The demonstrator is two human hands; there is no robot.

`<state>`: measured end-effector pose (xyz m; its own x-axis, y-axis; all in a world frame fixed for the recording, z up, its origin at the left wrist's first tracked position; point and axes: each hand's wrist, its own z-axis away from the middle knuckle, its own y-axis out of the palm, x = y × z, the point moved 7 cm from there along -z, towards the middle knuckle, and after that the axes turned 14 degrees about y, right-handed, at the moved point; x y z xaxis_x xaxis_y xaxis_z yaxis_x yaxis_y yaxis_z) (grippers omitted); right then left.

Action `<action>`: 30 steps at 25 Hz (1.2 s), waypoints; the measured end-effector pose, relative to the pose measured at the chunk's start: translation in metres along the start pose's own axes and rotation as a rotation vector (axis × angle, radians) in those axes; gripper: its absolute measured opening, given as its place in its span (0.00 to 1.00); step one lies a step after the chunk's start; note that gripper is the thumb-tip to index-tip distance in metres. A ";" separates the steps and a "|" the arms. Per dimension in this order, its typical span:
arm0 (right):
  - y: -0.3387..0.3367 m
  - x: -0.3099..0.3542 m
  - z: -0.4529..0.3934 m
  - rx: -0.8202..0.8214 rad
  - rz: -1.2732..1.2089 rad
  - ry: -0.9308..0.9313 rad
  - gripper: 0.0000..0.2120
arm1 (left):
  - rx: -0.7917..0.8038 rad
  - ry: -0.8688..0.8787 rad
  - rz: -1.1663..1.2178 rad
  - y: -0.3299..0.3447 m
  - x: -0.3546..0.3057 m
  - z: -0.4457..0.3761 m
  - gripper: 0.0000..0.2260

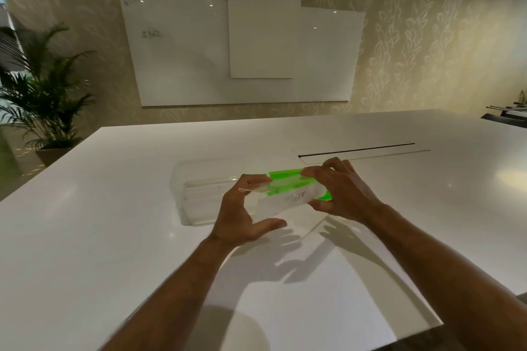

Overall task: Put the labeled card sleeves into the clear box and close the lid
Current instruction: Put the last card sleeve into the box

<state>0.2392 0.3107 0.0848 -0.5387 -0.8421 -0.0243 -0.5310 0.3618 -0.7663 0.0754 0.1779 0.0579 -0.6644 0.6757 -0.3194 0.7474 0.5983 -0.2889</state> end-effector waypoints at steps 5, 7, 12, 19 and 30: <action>0.009 0.012 -0.023 0.124 -0.047 0.037 0.30 | -0.187 -0.064 0.087 -0.038 0.007 0.007 0.30; 0.011 0.022 -0.032 0.139 -0.026 0.021 0.30 | -0.218 -0.085 0.035 -0.055 0.009 0.006 0.25; 0.015 0.041 -0.061 0.178 -0.006 -0.004 0.31 | -0.085 -0.154 -0.227 -0.103 0.024 -0.007 0.23; 0.038 0.058 -0.106 0.373 -0.079 0.118 0.32 | 0.251 -0.245 -0.540 -0.140 0.052 -0.037 0.21; 0.088 0.069 -0.146 0.612 0.004 0.093 0.20 | 0.604 -0.446 -0.699 -0.137 0.105 -0.040 0.14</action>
<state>0.0596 0.3433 0.1096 -0.6096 -0.7927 0.0066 -0.0715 0.0467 -0.9963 -0.0965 0.1844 0.1003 -0.9837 -0.0362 -0.1762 0.1476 0.3972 -0.9058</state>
